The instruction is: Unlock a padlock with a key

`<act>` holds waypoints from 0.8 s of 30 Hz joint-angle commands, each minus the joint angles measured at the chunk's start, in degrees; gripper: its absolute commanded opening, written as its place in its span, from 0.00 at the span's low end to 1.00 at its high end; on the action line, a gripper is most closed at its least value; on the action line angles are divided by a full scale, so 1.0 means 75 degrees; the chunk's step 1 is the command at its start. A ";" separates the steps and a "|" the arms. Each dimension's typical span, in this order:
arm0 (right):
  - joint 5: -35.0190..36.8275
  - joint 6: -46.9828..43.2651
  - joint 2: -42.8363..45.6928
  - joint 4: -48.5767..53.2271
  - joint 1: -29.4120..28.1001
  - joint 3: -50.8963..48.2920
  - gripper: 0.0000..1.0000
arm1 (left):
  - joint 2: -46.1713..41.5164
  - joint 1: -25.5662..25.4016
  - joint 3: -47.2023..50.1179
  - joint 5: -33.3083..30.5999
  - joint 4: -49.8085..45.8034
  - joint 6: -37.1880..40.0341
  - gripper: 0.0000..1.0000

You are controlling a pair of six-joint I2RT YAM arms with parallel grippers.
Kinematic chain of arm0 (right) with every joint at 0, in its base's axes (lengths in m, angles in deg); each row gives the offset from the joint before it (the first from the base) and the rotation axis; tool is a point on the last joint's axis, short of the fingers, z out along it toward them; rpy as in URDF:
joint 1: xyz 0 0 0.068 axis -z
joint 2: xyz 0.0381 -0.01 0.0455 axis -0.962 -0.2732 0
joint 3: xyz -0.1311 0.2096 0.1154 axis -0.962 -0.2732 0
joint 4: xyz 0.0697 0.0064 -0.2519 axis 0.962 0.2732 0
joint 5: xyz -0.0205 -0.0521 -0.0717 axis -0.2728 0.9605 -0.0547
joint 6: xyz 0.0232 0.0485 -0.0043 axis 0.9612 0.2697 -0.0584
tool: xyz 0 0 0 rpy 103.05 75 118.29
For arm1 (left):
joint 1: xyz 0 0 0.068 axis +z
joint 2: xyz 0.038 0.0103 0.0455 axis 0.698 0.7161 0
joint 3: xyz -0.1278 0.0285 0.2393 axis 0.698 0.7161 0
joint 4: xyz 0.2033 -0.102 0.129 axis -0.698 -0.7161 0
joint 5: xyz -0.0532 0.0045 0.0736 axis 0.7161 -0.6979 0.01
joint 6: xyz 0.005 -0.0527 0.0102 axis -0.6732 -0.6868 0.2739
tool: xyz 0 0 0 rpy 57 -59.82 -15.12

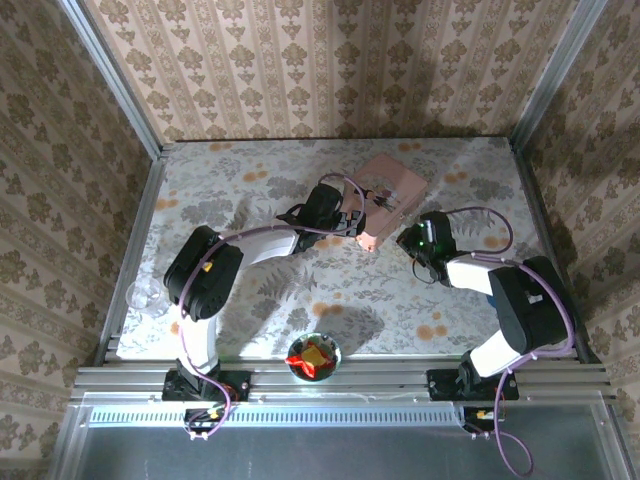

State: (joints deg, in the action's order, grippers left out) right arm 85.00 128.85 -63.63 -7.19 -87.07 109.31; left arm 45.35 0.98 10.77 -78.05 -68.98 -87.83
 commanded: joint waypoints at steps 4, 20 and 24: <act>0.1201 0.0319 -0.0187 -0.0267 0.0144 0.0434 0.00 | 0.0268 0.0106 0.0410 -0.0071 -0.1475 0.0170 1.00; 0.1622 -0.0106 -0.0217 0.0367 0.0213 0.0919 0.00 | 0.0299 0.0206 0.0489 0.0045 -0.1400 0.0129 1.00; 0.1672 -0.0235 -0.0188 0.0483 0.0272 0.0978 0.00 | 0.0293 0.0217 0.0526 0.0057 -0.1364 0.0105 1.00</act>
State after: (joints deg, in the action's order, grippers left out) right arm 90.74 128.31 -65.01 -4.74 -86.53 114.78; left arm 45.35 1.61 11.18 -75.80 -68.67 -87.87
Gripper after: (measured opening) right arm 0.042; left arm 0.999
